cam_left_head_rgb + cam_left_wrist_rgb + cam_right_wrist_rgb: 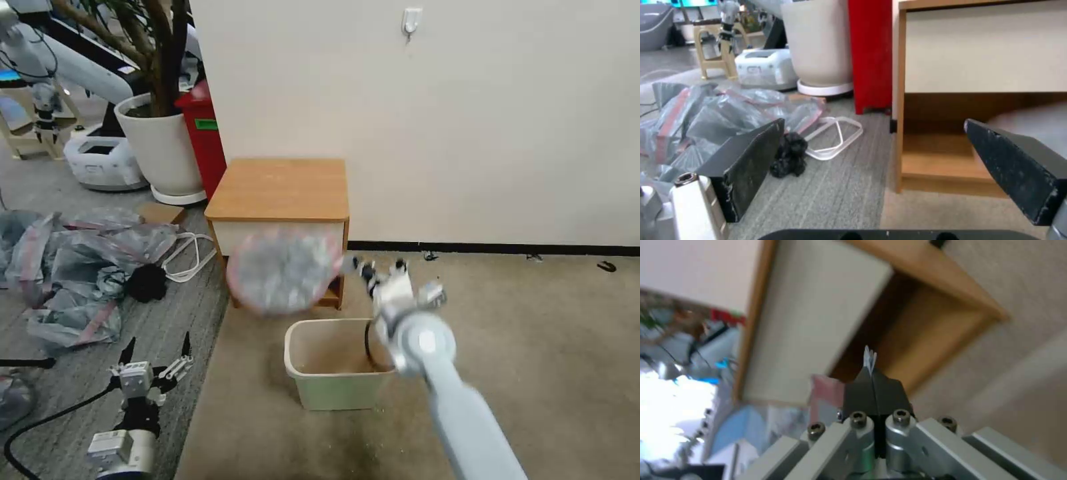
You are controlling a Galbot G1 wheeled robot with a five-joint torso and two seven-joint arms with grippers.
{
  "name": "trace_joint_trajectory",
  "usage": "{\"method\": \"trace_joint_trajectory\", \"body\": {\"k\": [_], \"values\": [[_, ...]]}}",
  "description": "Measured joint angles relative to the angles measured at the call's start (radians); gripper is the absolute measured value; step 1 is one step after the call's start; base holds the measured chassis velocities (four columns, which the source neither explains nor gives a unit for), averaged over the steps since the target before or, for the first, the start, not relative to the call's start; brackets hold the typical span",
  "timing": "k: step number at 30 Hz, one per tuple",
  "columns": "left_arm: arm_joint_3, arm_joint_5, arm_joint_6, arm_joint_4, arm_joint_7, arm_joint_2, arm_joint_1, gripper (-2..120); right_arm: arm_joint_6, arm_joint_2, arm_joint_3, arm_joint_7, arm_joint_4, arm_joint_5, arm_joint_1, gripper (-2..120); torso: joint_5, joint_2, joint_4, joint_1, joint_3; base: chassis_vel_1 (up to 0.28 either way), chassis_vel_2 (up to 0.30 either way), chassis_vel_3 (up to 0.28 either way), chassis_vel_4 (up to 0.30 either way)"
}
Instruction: Pick up the garbage bag from the table and place it over the trash can.
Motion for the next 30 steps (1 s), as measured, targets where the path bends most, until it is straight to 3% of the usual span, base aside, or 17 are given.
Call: {"method": "trace_joint_trajectory", "body": {"k": [3,21,30], "values": [[0.004,0.0,-0.002,0.004,0.0,0.0,-0.006,100,0.022,-0.016,-0.046,-0.001,0.025,-0.089,-0.088,0,0.0,0.0,0.0001,0.0,0.0,0.0,0.0,0.0,0.0],[0.023,0.0,-0.007,0.014,0.0,0.005,-0.022,100,0.082,-0.066,-0.078,-0.047,-0.016,-0.363,-0.17,2,-0.0001,0.0,0.0002,0.0,0.0,0.0,0.0,0.0,0.0],[0.027,0.001,-0.011,0.016,0.0,0.008,-0.021,100,0.081,-0.078,-0.093,-0.052,0.013,-0.406,-0.184,34,-0.0001,0.0,0.0002,0.0,0.0,0.0,0.0,0.0,0.0]]}}
